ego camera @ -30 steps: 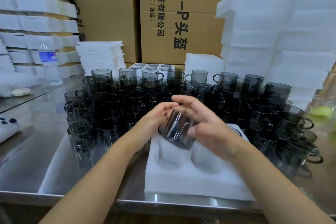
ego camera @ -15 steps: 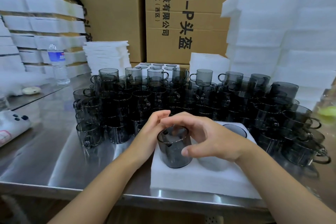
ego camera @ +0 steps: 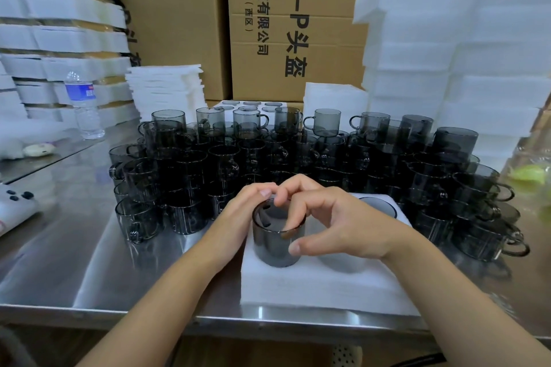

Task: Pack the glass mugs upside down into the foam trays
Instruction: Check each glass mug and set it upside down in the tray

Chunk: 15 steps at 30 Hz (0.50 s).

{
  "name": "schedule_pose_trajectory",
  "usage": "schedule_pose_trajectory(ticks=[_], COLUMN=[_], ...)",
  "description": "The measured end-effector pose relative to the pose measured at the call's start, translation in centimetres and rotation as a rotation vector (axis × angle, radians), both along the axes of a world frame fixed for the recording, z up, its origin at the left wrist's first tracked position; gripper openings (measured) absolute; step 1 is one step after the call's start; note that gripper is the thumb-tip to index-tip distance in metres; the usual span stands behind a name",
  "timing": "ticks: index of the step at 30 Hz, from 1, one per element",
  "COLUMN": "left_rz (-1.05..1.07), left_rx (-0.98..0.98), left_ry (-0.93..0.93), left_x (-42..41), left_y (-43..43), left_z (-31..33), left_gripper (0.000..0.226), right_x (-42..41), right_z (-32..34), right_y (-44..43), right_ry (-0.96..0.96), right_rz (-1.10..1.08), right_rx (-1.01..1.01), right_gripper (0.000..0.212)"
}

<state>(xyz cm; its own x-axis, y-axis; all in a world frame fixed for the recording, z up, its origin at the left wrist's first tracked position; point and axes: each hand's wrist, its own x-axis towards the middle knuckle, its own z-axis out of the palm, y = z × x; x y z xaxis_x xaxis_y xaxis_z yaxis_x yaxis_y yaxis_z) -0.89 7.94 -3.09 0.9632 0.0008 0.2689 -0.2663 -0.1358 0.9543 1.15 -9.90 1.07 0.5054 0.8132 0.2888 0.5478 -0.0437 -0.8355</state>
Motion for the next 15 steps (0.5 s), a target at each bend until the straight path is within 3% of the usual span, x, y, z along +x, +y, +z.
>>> schedule_pose_trajectory(ticks=[7, 11, 15], left_rz=[-0.012, -0.019, -0.063], left_rx=[0.019, -0.006, -0.004], left_ry=[-0.019, -0.052, -0.054], left_x=[0.08, 0.12, 0.19], left_y=[0.09, 0.12, 0.37], left_z=[-0.11, -0.03, -0.05], left_gripper=[0.031, 0.029, 0.044], right_x=[0.16, 0.14, 0.39], right_z=[0.10, 0.33, 0.13], right_y=[0.07, -0.01, 0.11], right_ry=[0.007, 0.046, 0.029], right_rz=[-0.022, 0.004, -0.078], right_rx=[-0.018, -0.018, -0.051], right_gripper=[0.031, 0.015, 0.033])
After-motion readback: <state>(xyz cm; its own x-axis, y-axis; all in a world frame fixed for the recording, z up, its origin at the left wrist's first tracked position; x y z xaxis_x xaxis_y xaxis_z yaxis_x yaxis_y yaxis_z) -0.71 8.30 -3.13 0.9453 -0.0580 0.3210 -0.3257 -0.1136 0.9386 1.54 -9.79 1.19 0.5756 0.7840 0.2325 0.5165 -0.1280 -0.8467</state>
